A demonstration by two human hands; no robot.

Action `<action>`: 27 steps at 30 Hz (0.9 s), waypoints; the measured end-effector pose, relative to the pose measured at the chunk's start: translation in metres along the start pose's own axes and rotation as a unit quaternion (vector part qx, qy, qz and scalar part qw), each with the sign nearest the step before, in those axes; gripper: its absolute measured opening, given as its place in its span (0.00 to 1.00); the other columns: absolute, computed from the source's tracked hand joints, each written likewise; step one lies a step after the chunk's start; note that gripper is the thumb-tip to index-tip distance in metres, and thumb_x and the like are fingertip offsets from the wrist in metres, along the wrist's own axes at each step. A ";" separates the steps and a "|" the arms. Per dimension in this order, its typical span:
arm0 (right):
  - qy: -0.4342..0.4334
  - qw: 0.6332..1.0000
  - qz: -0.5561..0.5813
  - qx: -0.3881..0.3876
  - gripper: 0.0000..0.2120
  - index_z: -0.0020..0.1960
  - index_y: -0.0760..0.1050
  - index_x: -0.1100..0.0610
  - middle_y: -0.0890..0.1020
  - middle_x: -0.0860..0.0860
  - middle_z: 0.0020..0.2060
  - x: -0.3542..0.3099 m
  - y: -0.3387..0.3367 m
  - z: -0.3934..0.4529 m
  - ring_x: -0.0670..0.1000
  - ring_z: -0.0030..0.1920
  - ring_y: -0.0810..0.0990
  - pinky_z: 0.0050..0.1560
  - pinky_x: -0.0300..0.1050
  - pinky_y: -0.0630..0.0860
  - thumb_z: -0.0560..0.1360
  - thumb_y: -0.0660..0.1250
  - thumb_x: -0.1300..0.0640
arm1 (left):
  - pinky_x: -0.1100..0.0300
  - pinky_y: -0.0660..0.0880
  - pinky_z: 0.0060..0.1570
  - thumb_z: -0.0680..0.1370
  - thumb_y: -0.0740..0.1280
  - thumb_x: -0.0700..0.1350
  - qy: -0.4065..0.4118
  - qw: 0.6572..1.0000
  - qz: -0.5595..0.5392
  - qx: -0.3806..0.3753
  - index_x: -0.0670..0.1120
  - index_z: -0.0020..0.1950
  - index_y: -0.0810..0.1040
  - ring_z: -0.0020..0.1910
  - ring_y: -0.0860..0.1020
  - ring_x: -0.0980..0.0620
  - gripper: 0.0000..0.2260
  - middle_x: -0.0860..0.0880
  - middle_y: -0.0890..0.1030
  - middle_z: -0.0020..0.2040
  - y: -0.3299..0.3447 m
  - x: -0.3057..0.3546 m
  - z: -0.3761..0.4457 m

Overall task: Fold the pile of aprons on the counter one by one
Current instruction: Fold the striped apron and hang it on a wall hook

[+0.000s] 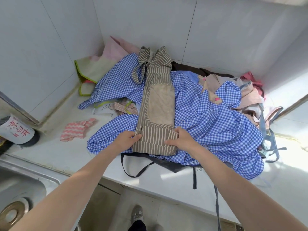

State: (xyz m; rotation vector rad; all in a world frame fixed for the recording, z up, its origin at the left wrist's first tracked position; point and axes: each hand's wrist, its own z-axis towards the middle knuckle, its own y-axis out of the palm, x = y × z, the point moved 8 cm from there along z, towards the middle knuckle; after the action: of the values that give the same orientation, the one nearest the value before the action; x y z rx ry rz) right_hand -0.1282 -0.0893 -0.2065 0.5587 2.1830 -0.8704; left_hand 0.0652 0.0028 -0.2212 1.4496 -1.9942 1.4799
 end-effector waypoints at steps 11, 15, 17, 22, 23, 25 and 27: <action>-0.046 0.999 0.017 0.020 0.18 0.53 0.66 0.58 0.80 0.56 0.48 0.004 0.005 0.000 0.55 0.46 0.82 0.46 0.51 0.81 0.75 0.66 0.46 | 0.67 0.64 0.23 0.82 0.57 0.48 -0.077 0.996 -0.039 -0.021 0.44 0.34 0.68 0.26 0.69 0.54 0.18 0.48 0.70 0.29 0.006 -0.016 0.002; -0.042 0.997 -0.035 -0.054 0.20 0.59 0.69 0.61 0.80 0.54 0.49 0.009 0.014 -0.002 0.49 0.41 0.80 0.31 0.36 0.77 0.71 0.72 0.60 | 0.65 0.65 0.26 0.82 0.58 0.49 -0.093 0.992 -0.088 -0.011 0.45 0.35 0.71 0.27 0.68 0.53 0.17 0.48 0.70 0.30 0.005 -0.022 0.001; -0.029 0.999 -0.020 -0.026 0.12 0.58 0.74 0.65 0.81 0.57 0.40 0.009 0.011 0.000 0.48 0.31 0.79 0.27 0.35 0.76 0.75 0.67 0.65 | 0.65 0.65 0.26 0.82 0.58 0.49 -0.094 0.994 -0.057 -0.013 0.44 0.35 0.70 0.27 0.68 0.52 0.17 0.47 0.69 0.30 0.007 -0.023 0.004; -0.031 0.993 -0.109 0.036 0.09 0.46 0.72 0.62 0.77 0.56 0.33 0.005 0.006 0.005 0.46 0.23 0.76 0.20 0.35 0.70 0.81 0.57 0.59 | 0.59 0.67 0.34 0.81 0.58 0.53 -0.029 0.990 0.118 0.064 0.44 0.42 0.69 0.36 0.74 0.48 0.14 0.46 0.75 0.36 -0.011 -0.009 0.007; -0.039 0.990 -0.129 0.048 0.10 0.46 0.72 0.63 0.77 0.57 0.34 0.004 0.005 0.006 0.48 0.24 0.76 0.20 0.36 0.69 0.81 0.57 0.58 | 0.58 0.68 0.36 0.81 0.58 0.53 0.006 0.980 0.152 0.128 0.44 0.45 0.69 0.38 0.74 0.47 0.13 0.45 0.77 0.38 -0.022 -0.001 0.001; -0.052 0.981 -0.177 0.065 0.12 0.43 0.71 0.62 0.79 0.59 0.36 0.002 0.004 0.010 0.53 0.28 0.77 0.24 0.40 0.71 0.82 0.56 0.56 | 0.56 0.72 0.40 0.79 0.58 0.54 0.188 0.928 0.224 0.230 0.43 0.50 0.72 0.41 0.75 0.47 0.14 0.44 0.78 0.42 -0.032 0.032 -0.020; -0.046 0.974 -0.207 0.075 0.15 0.38 0.67 0.58 0.80 0.62 0.40 0.002 0.004 0.013 0.58 0.36 0.78 0.33 0.47 0.73 0.82 0.55 0.55 | 0.52 0.73 0.58 0.78 0.55 0.57 0.360 0.863 0.319 0.156 0.41 0.63 0.73 0.56 0.76 0.45 0.23 0.43 0.78 0.57 -0.005 0.055 -0.035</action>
State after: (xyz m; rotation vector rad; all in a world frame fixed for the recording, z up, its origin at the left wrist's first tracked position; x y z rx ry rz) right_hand -0.1212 -0.0952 -0.2162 0.1253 2.1956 -1.2609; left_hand 0.0324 0.0018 -0.1649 0.1439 -1.8262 2.2466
